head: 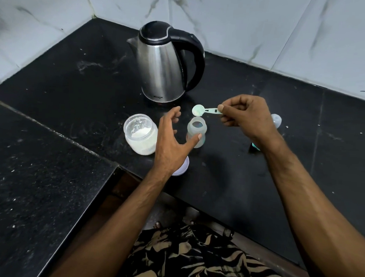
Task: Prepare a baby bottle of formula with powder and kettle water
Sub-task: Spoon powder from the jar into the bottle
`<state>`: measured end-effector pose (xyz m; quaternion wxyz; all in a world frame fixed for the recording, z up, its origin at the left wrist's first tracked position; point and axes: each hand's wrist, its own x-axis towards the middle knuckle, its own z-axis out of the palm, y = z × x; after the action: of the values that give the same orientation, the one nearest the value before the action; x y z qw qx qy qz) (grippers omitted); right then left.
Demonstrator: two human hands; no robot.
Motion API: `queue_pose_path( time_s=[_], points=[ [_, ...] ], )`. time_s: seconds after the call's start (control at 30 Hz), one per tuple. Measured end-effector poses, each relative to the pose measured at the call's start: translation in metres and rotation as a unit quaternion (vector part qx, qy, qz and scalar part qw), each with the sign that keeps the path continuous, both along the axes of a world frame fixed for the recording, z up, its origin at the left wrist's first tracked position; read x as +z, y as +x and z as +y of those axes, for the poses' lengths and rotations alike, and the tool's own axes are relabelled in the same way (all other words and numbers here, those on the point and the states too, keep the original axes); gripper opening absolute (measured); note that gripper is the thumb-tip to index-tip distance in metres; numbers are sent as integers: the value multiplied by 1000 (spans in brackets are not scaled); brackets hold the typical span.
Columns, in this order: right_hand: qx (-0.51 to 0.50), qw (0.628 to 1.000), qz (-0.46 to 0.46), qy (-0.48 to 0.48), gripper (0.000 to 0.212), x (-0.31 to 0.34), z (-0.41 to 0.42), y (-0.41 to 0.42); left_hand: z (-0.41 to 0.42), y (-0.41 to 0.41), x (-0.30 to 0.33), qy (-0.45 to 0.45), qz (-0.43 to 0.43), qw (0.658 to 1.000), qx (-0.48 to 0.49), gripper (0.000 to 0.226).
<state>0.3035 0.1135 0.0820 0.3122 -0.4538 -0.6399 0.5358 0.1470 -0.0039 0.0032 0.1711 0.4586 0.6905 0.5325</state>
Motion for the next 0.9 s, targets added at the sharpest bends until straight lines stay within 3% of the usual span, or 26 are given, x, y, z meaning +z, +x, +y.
queue_pose_path(
  time_s=[0.2, 0.43, 0.6, 0.73, 0.9],
  points=[
    [1, 1000, 0, -8, 8, -6, 0, 6, 15, 3, -24, -82, -27, 996, -21, 89],
    [15, 999, -32, 16, 13, -11, -3, 6, 28, 0, -35, -88, -2, 996, -29, 58],
    [10, 996, -69, 60, 10, -13, -4, 5, 30, -4, -35, -79, -11, 996, -37, 54],
    [12, 984, -117, 130, 6, -13, -7, 2, 31, -5, -36, -82, -21, 995, -43, 56],
    [46, 932, -212, 292, 4, -10, -16, -6, 32, -6, -36, -86, -21, 995, -50, 56]
  ],
)
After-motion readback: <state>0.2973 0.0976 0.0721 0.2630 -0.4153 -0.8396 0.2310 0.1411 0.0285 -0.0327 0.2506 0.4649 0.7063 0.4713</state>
